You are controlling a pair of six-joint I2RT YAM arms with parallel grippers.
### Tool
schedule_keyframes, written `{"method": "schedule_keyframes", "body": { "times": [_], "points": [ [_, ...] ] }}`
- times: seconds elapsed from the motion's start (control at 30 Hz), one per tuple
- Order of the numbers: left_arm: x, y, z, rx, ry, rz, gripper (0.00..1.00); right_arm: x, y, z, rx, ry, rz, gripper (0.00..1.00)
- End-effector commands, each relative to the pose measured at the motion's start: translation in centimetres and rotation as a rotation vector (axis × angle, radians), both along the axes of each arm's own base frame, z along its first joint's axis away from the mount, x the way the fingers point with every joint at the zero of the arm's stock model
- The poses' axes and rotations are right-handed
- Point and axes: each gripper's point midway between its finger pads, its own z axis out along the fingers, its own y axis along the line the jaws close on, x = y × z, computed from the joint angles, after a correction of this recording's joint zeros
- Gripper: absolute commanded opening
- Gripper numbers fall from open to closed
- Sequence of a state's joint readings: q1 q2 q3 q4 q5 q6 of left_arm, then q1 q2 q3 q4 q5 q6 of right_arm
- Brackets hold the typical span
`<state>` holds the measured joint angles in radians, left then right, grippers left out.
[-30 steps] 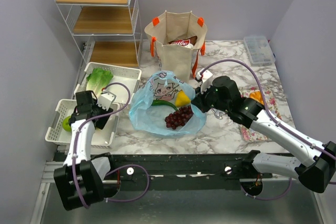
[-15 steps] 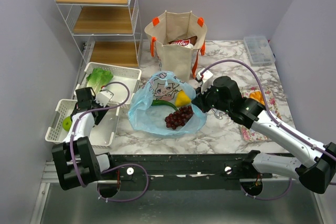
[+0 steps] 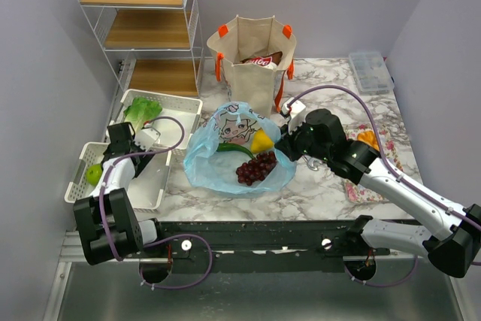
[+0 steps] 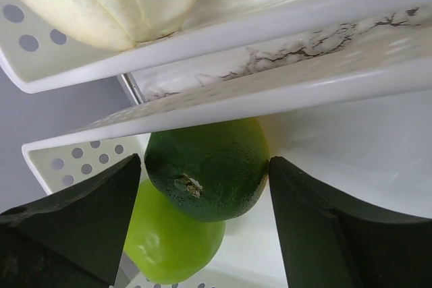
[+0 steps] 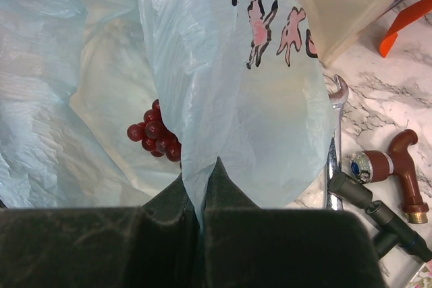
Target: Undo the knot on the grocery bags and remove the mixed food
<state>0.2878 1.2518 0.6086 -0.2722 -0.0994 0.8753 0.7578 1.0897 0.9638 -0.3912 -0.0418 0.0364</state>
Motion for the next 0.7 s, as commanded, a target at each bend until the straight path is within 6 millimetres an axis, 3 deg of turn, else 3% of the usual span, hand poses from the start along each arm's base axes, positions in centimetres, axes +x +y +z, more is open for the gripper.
{"method": "schedule_keyframes", "body": {
  "times": [0.0, 0.23, 0.37, 0.6, 0.67],
  "points": [
    [0.9, 1.9, 1.4, 0.091, -0.043, 0.026, 0.78, 0.2, -0.5, 0.4, 0.001, -0.017, -0.019, 0.01],
    [1.0, 2.8, 1.7, 0.117, -0.036, 0.034, 0.78, 0.1, -0.6, 0.4, -0.001, -0.019, -0.017, 0.01],
    [0.6, 0.6, 2.8, 0.034, -0.074, -0.03, 0.87, 0.0, -0.7, 0.3, -0.002, -0.02, -0.018, 0.01],
    [-0.6, -1.1, 4.7, -0.018, -0.103, -0.07, 0.99, 0.0, -0.5, 0.1, 0.0, -0.012, -0.011, 0.01],
    [-0.7, -3.3, 6.5, -0.102, -0.153, -0.14, 0.99, 0.0, -0.5, 0.2, 0.001, -0.012, -0.012, 0.01]
  ]
}}
